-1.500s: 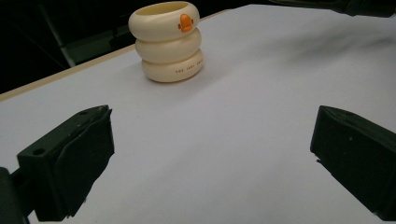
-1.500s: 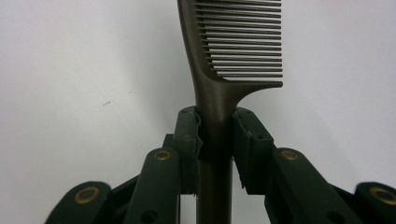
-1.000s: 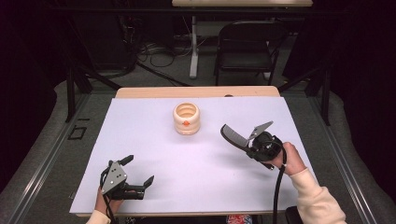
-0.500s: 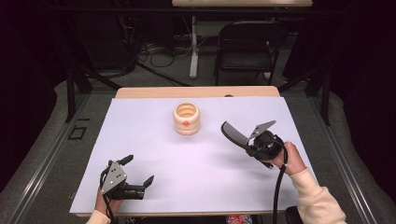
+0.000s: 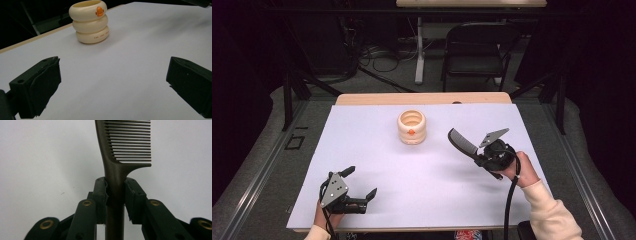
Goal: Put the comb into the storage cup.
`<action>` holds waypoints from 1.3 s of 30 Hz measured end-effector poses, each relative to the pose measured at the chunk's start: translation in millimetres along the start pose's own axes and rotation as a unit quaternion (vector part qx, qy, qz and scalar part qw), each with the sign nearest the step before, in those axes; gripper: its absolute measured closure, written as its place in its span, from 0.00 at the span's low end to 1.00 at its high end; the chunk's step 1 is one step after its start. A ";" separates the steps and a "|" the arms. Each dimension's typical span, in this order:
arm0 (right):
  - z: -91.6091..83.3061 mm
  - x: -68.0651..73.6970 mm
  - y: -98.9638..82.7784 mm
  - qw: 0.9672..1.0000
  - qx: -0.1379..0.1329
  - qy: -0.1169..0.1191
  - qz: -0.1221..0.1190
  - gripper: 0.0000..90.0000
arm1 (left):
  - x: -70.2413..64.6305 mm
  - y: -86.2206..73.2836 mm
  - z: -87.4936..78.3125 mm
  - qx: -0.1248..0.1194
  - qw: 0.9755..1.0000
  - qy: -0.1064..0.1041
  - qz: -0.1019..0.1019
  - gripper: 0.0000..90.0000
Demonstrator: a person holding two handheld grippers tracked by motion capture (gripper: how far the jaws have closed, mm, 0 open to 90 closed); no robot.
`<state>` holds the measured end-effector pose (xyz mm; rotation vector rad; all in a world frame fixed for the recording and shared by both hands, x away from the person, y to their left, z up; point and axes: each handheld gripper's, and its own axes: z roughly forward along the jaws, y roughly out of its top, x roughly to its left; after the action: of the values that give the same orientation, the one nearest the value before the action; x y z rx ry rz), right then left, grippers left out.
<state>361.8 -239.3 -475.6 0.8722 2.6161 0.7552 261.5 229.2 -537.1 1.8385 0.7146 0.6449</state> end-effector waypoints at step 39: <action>0.4 -5.4 3.4 0.995 -0.095 0.017 0.035 0.81 | 0.3 -0.6 1.8 0.003 1.000 0.001 -0.003 0.00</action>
<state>367.8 -240.1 -473.5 0.9070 2.5021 1.0265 262.9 228.6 -538.1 1.8410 0.7245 0.6404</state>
